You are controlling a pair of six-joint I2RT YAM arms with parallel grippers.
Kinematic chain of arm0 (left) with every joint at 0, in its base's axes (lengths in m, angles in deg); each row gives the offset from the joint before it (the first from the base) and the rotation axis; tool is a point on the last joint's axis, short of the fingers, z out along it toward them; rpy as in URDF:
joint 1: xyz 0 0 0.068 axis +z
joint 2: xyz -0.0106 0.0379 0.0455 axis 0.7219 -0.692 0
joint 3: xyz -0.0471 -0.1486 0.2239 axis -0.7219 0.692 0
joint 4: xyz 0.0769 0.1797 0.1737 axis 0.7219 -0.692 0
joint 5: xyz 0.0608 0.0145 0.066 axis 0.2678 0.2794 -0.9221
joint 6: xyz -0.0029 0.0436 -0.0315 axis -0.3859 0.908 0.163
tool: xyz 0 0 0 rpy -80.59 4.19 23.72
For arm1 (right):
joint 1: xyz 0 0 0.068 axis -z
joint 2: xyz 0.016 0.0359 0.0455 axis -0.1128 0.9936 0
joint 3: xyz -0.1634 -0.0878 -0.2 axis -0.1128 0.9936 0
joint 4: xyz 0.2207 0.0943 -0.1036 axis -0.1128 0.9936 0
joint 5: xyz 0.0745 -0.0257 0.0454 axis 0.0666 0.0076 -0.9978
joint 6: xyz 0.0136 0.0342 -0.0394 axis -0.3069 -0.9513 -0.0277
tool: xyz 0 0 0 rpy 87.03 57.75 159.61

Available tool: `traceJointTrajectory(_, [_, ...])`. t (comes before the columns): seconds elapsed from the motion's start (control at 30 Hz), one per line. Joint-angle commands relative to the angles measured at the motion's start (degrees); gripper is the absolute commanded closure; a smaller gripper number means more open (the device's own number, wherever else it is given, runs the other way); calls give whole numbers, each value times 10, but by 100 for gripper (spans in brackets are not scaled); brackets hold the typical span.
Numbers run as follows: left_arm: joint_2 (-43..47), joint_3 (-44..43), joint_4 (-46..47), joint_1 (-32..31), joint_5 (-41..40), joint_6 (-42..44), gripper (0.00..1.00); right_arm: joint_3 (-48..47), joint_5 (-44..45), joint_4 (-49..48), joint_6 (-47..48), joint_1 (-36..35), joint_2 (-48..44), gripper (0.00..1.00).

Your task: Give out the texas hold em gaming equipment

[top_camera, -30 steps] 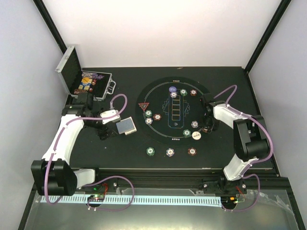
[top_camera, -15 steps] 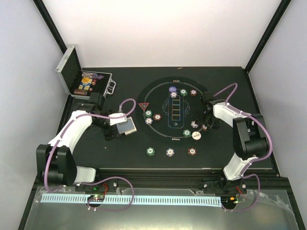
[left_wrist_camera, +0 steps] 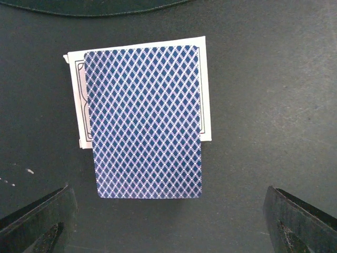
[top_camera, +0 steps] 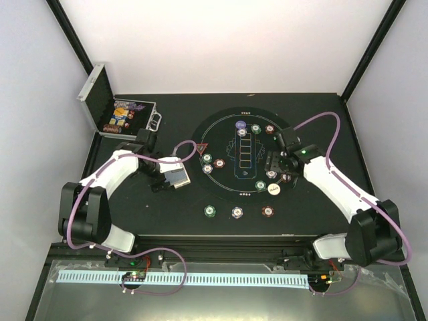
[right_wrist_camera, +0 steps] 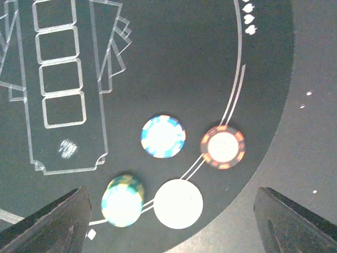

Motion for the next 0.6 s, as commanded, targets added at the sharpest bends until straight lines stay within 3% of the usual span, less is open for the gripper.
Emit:
traceJointTrajectory(0.0, [6,9,29,-6,-25,-20,1,-1,26,37,-40,-57,-22,13])
traceJointTrajectory(0.27, [1,14,29,-6,-10,-9,1,-36,10,42,-76,-156,-16,8])
traceJointTrajectory(0.57, [-25,9,41,5,-10,-1,1,-25,-19,32,-84,-180,-25,6])
